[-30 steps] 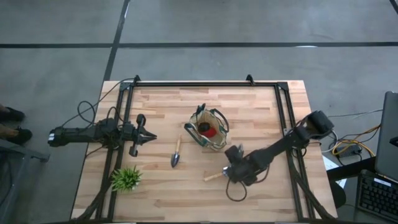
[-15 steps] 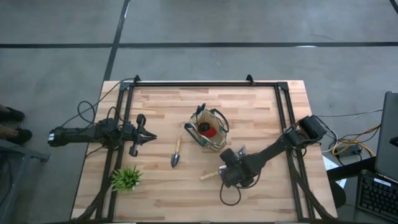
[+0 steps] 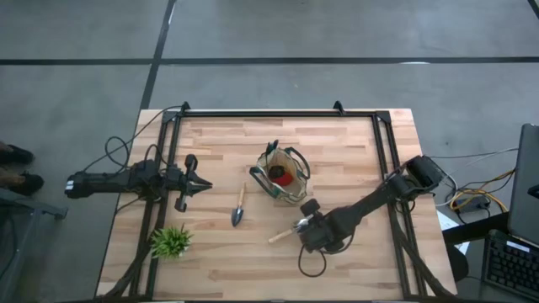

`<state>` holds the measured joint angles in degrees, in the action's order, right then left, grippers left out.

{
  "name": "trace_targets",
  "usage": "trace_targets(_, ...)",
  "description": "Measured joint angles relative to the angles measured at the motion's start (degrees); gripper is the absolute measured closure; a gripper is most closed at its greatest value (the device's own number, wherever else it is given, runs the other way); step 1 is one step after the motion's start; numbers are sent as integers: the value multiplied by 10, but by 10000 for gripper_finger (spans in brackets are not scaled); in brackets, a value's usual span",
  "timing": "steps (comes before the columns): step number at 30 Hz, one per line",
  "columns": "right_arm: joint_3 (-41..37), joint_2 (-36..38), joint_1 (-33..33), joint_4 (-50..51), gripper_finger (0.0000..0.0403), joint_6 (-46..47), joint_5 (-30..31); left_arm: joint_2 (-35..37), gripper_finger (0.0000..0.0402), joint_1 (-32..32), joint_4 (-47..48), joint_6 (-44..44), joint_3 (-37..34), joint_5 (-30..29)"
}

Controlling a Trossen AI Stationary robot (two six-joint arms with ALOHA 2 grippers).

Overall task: Pick & Place Garden tools in Gardening bag
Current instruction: Put the shear scissors into the gardening bag

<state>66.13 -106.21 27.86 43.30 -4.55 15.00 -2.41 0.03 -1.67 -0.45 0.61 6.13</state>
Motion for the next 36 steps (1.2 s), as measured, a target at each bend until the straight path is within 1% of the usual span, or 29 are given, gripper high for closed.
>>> trace_targets(4,0,31,0,-3,370,30,1,0,365,0,0,0,0,0)
trace_targets(6,-2,51,3,-5,370,46,11,0,365,0,0,0,0,0)
trace_targets(11,-20,118,15,-35,370,82,63,0,365,0,0,0,0,0)
trace_targets(13,-39,151,23,-71,370,93,88,0,365,0,0,0,0,0)
trace_targets(17,-86,221,40,-159,370,99,157,0,365,0,0,0,0,0)
trace_targets(20,-126,271,45,-243,370,88,207,0,365,0,0,0,0,0)
trace_targets(24,-187,319,45,-400,370,44,246,0,365,0,0,0,0,0)
trace_targets(27,-236,340,44,-531,370,-2,278,0,365,0,0,0,0,0)
trace_targets(31,-296,347,44,-717,370,-68,314,0,365,0,0,0,0,0)
trace_targets(36,-347,337,39,-855,370,-131,353,0,365,0,0,0,0,0)
